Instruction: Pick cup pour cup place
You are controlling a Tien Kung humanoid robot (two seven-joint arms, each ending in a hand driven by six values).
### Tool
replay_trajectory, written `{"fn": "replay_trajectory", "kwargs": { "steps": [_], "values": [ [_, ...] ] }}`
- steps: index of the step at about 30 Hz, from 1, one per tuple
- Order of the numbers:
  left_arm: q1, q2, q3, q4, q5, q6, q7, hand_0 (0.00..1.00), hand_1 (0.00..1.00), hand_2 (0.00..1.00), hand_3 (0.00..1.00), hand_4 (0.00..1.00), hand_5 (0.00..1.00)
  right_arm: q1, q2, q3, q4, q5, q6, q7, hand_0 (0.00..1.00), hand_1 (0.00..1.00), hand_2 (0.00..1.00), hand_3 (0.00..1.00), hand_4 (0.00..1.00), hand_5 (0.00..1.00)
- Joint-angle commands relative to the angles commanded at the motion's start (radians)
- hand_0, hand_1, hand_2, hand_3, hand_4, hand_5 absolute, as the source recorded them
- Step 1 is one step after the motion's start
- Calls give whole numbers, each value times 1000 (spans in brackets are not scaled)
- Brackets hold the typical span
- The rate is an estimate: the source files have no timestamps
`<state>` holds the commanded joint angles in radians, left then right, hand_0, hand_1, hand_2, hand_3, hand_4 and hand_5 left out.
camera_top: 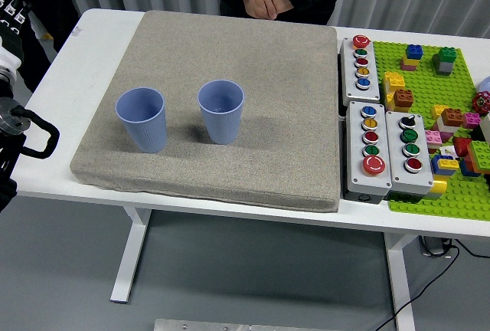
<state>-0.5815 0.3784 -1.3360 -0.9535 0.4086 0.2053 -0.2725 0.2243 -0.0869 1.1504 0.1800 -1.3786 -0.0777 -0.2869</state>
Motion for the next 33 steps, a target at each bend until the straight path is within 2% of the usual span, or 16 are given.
{"fn": "replay_trajectory", "kwargs": {
  "steps": [13, 33],
  "values": [
    [-20, 1, 7, -11, 10, 3, 2, 733, 730, 769, 801, 762, 998, 12, -1, 28, 0, -9, -3, 2, 675, 634, 554, 561, 2, 80],
    [-6, 1, -15, -22, 11, 4, 2, 733, 729, 766, 801, 760, 998, 6, 3, 64, 0, -54, 0, -4, 674, 634, 555, 561, 2, 85]
  ]
}}
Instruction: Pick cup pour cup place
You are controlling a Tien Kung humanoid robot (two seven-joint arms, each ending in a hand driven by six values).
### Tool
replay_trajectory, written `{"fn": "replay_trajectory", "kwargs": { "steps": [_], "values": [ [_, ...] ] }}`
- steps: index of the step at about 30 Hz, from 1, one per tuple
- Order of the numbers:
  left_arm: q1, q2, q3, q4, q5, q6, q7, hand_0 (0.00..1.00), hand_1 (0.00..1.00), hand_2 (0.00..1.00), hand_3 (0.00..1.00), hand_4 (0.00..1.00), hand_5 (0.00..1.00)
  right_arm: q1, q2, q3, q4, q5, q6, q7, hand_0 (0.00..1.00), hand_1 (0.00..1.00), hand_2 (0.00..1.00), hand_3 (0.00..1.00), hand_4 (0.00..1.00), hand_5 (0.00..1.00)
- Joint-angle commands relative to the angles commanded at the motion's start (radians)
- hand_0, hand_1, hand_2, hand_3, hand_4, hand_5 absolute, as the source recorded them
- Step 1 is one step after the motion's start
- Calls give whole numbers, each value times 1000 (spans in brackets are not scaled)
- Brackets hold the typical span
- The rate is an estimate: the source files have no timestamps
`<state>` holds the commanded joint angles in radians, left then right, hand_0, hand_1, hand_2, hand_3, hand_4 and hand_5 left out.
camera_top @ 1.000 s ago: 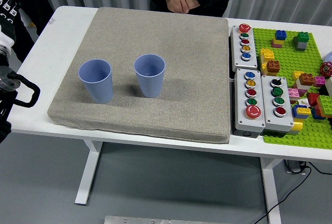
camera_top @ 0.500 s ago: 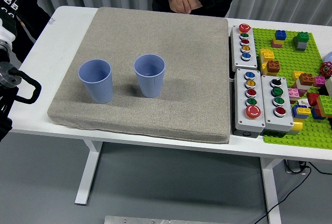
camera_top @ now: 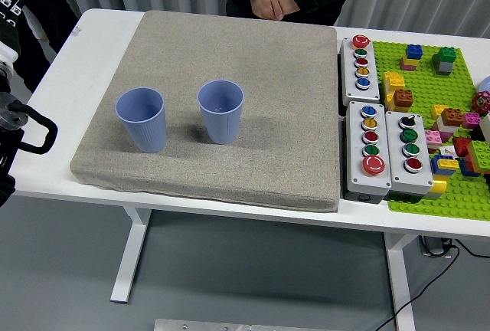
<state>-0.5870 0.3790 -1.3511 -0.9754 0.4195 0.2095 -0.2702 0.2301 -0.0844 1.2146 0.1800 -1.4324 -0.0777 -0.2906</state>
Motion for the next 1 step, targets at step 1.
{"fn": "replay_trajectory", "kwargs": {
  "steps": [1],
  "values": [
    [1, 0, 1, -1, 1, 0, 0, 733, 729, 766, 801, 760, 998, 0, 0, 2, 0, -3, 1, -1, 674, 634, 555, 561, 2, 85]
  ]
}}
